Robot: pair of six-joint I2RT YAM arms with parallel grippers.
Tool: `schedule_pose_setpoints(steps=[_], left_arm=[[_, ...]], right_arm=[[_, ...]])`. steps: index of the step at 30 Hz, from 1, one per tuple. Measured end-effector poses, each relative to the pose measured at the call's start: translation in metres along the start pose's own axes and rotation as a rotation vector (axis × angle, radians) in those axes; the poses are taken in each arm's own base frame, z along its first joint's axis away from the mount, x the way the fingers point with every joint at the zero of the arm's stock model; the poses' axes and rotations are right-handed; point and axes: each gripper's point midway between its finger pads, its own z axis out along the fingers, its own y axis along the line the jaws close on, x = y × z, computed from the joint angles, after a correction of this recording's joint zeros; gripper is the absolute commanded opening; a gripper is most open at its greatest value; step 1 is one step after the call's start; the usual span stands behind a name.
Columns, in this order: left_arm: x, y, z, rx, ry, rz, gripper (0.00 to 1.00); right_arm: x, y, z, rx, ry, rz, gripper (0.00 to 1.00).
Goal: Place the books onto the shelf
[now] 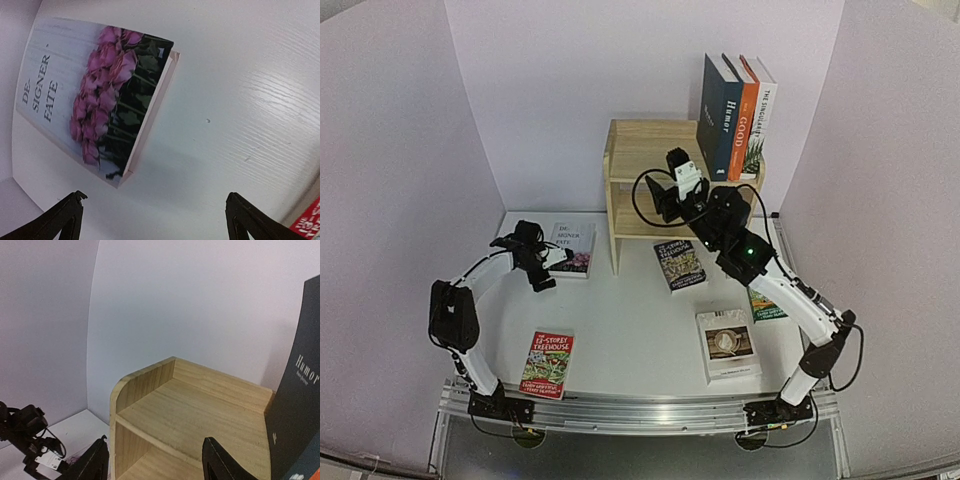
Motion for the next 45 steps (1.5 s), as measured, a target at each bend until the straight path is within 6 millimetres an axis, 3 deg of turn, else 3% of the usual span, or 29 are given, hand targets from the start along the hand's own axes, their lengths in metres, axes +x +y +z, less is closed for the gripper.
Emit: schedule_pose_setpoints(steps=[4, 9, 13, 18, 23, 31, 37, 41, 45], left_arm=[[-0.009, 0.006, 0.046, -0.034, -0.001, 0.242, 1.00], [-0.004, 0.013, 0.093, -0.060, 0.016, 0.363, 0.97], [-0.010, 0.031, 0.099, -0.140, 0.011, 0.434, 0.74], [-0.009, 0.035, 0.105, -0.184, 0.012, 0.516, 0.47], [-0.015, 0.043, 0.104, -0.226, -0.001, 0.553, 0.01], [-0.018, 0.050, 0.097, -0.277, -0.006, 0.535, 0.00], [-0.002, 0.025, 0.078, -0.219, 0.015, 0.481, 0.00], [0.014, -0.004, 0.047, -0.140, 0.034, 0.406, 0.00], [0.022, -0.032, 0.011, -0.094, 0.026, 0.337, 0.00]], right_arm=[[0.026, 0.009, -0.019, -0.041, 0.077, 0.050, 0.62], [0.067, 0.038, -0.026, -0.126, 0.174, 0.094, 0.63], [0.094, 0.056, -0.030, -0.174, 0.244, 0.137, 0.63], [0.112, 0.066, -0.033, -0.191, 0.290, 0.206, 0.63], [0.122, 0.072, -0.036, -0.196, 0.319, 0.255, 0.62], [0.126, 0.082, -0.046, -0.207, 0.343, 0.303, 0.62], [0.146, 0.100, -0.058, -0.213, 0.425, 0.338, 0.62], [0.173, 0.116, -0.065, -0.205, 0.530, 0.385, 0.63], [0.219, 0.134, -0.069, -0.189, 0.674, 0.445, 0.65]])
